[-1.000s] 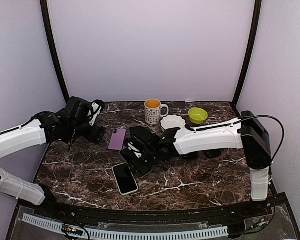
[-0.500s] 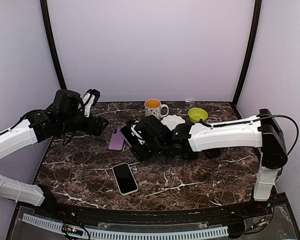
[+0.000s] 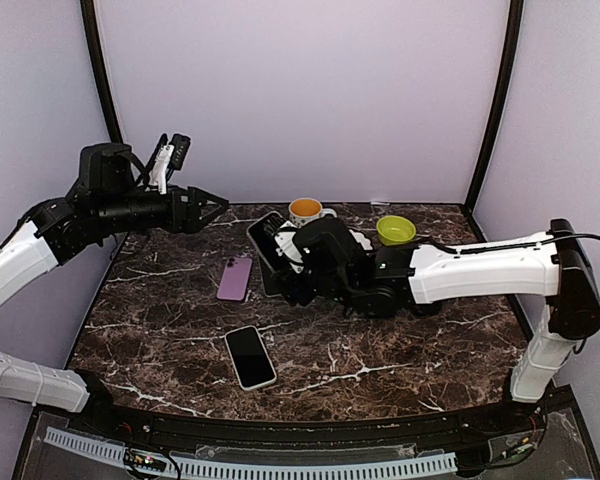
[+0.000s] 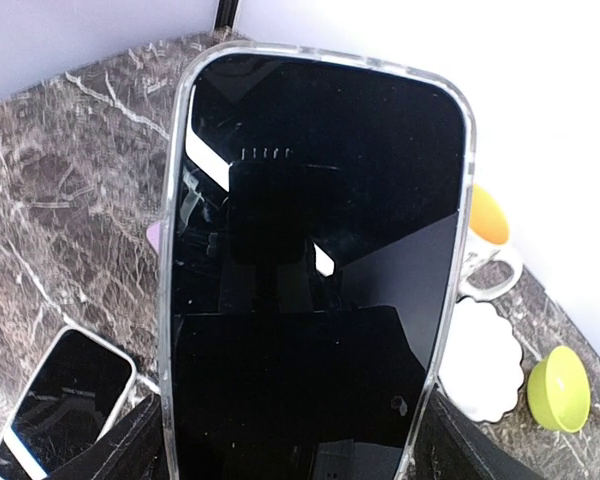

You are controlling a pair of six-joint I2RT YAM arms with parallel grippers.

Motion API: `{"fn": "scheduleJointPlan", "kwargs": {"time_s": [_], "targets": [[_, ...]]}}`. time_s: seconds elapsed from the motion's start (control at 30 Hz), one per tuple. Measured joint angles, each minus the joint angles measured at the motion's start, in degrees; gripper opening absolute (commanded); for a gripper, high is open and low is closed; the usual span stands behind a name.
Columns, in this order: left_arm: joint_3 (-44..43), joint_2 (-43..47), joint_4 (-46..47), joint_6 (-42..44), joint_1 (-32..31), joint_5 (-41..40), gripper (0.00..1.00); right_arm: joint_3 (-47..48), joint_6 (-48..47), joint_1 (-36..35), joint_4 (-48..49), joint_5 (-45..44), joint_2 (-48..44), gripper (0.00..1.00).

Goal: Take the phone out of the phone case
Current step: Pass from the right arm to the left

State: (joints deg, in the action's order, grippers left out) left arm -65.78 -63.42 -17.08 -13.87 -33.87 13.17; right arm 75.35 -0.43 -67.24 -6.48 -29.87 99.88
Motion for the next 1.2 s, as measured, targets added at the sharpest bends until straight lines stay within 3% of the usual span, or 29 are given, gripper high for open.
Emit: {"fn": "scheduleJointPlan", "kwargs": {"time_s": [0.23, 0.5, 0.67, 1.0, 1.2], "targets": [[-1.38, -1.03, 2.25, -3.87, 2.91, 9.55, 0.70, -0.48, -2.34, 0.00, 3.76, 0.50, -3.56, 0.00], [-1.60, -4.15, 4.96, -8.55, 4.42, 21.29, 0.58, -8.74, -5.42, 0.00, 11.21, 8.15, -11.82, 0.00], [-1.60, -5.09, 7.52, -11.76, 4.42, 27.23, 0.54, -9.25, -6.86, 0.00, 14.21, 10.97, -12.98, 0.00], [-1.60, -7.48, 10.97, -16.20, 4.42, 34.12, 0.44, -7.04, -8.00, 0.00, 12.68, 11.65, -11.56, 0.00], [-1.60, -8.39, 11.06, -16.68, 4.42, 34.84, 0.32, -4.48, -8.59, 0.00, 12.35, 11.52, -10.12, 0.00]]}}
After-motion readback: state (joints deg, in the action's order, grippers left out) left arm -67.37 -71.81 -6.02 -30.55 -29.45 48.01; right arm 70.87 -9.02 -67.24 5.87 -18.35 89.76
